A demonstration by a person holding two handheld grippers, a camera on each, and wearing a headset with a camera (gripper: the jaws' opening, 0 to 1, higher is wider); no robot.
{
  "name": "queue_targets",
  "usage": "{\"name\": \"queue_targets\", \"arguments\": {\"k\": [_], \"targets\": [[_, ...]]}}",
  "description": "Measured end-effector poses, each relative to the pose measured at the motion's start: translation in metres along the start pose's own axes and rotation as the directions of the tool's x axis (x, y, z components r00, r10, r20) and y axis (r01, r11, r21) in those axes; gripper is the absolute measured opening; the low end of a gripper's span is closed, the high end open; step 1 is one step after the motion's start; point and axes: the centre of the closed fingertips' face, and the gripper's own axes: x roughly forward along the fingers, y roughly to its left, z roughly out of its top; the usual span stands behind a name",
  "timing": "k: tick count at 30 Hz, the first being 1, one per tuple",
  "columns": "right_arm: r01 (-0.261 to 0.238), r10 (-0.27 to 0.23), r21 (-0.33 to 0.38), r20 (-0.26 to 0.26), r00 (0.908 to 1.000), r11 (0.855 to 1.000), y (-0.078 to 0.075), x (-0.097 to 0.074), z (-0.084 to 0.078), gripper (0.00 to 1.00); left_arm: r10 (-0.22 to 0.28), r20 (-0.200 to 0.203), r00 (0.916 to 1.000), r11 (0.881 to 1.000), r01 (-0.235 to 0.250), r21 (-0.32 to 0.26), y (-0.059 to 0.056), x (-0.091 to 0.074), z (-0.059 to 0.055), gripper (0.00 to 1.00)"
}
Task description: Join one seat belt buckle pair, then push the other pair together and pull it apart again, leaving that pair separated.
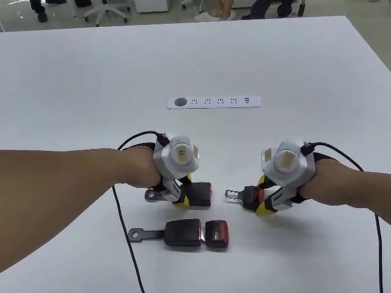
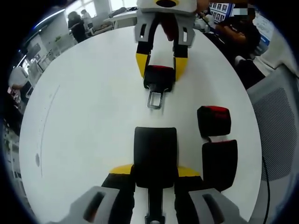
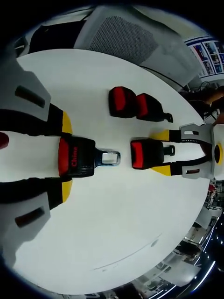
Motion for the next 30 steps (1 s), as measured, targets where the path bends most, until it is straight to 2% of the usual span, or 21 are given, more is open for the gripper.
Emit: {"name": "queue_targets", "arguments": {"k": [7,10,22,30], "targets": [[0.015,-0.015,0.016,0.024,0.9996,1.000,-0.007,0.008,0.014,0.32,-0.001,-0.006,1.0000,1.000,0.001,0.004,0.001,0.001,0.000,0.32],[0.013,-0.013,0.011,0.027,0.9996,1.000,-0.004,0.011,0.019,0.32,0.000,-0.006,1.0000,1.000,0.000,0.001,0.002,0.002,-0.001,0.32],[0.020,-0.018,-0.048,0.022,0.9996,0.999,-0.006,0.013,0.026,0.32,0.005,-0.034,0.9994,1.000,-0.005,-0.003,0.001,0.002,0.001,0.32],[0.007,-0.004,-0.071,0.039,0.9992,0.997,-0.002,0.018,0.039,0.32,0.004,-0.036,0.9993,1.000,-0.004,0.007,0.003,0.002,0.001,0.32]]}}
